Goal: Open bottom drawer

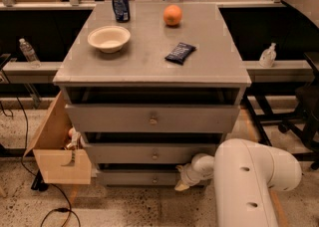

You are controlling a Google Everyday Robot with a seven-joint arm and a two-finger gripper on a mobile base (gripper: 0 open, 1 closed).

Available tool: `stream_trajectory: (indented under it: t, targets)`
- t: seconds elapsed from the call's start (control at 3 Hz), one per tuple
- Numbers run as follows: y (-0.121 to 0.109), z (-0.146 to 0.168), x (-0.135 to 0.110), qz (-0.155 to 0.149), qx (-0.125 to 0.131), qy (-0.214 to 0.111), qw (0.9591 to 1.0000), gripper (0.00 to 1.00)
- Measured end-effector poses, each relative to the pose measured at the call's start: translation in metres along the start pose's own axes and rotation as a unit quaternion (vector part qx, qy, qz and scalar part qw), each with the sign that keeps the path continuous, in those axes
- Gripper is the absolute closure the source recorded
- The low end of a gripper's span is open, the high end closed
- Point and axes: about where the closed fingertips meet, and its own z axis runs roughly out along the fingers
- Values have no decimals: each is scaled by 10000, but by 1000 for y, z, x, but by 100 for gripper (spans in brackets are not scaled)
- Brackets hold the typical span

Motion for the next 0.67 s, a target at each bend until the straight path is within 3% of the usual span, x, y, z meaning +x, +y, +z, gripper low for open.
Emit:
stream_trajectory:
  t: [0.33,0.67]
  targets:
    - [2,1,0,0,-15,-3,10000,0]
    - [1,3,0,2,-23,-93,10000,0]
